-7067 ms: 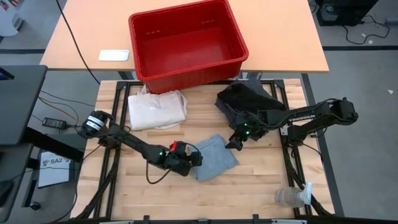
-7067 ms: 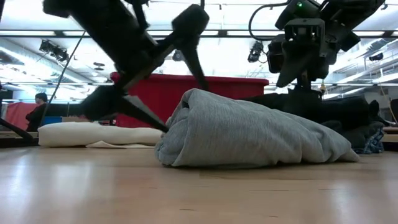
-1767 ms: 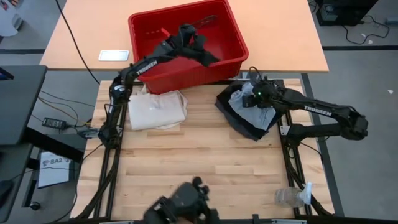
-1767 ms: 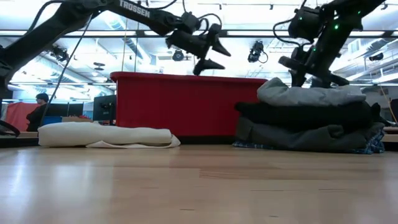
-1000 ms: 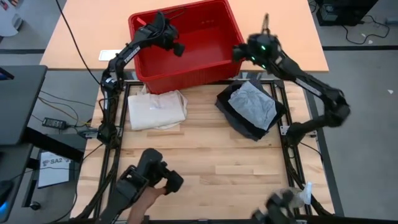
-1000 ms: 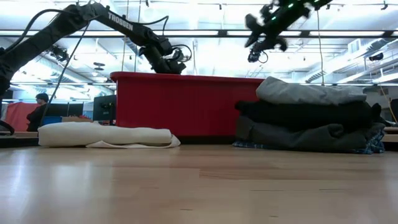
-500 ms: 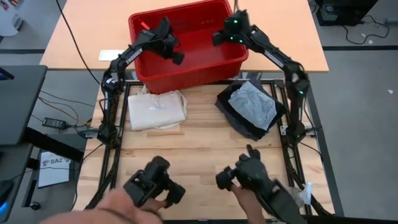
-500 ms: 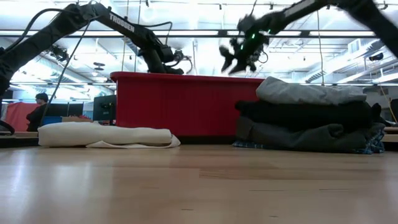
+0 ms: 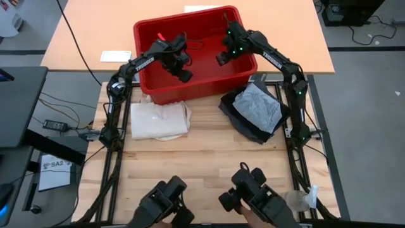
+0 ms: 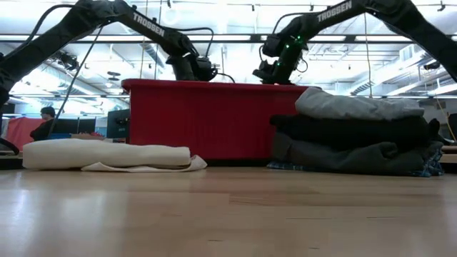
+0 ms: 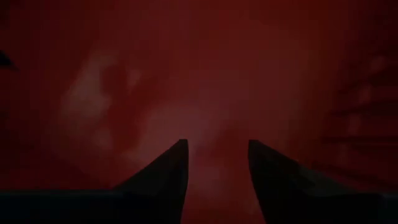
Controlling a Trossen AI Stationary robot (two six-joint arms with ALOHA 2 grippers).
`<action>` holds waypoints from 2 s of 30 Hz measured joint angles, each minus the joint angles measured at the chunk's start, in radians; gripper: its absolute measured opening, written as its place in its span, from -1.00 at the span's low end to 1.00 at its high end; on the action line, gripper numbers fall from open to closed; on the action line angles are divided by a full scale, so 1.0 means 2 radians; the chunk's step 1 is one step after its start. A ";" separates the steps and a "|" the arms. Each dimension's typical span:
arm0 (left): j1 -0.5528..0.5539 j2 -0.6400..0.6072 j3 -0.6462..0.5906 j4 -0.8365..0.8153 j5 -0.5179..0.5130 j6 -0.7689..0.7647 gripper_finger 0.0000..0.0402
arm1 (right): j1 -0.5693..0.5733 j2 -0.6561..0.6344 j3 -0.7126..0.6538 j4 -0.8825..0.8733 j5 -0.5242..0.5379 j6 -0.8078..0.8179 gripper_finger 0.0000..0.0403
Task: Fold laundry
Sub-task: Move the red bin to the other table
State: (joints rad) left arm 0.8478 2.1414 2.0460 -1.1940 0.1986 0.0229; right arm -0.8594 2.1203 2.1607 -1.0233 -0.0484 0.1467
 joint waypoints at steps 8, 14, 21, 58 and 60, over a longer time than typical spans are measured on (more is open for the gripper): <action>-0.002 -0.002 0.015 0.056 -0.032 0.006 0.31 | 0.005 -0.014 0.001 0.013 -0.016 -0.023 -0.15; 0.008 -0.031 0.031 0.052 -0.030 0.026 0.31 | -0.019 0.015 -0.001 0.007 -0.077 -0.013 -0.15; 0.018 -0.031 0.030 0.020 0.043 0.037 0.31 | -0.022 0.018 -0.001 0.007 -0.061 -0.018 -0.15; 0.254 -0.161 0.020 -0.079 0.014 -0.034 0.94 | -0.174 -0.021 0.000 0.057 -0.157 -0.039 0.73; 0.260 -0.153 0.020 -0.080 0.015 -0.037 0.94 | -0.175 -0.014 0.000 0.059 -0.168 -0.038 0.72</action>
State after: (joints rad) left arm 1.3677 1.8352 2.0865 -1.3539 0.2293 -0.0507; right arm -1.2097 2.0930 2.1601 -0.9049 -0.3848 0.0710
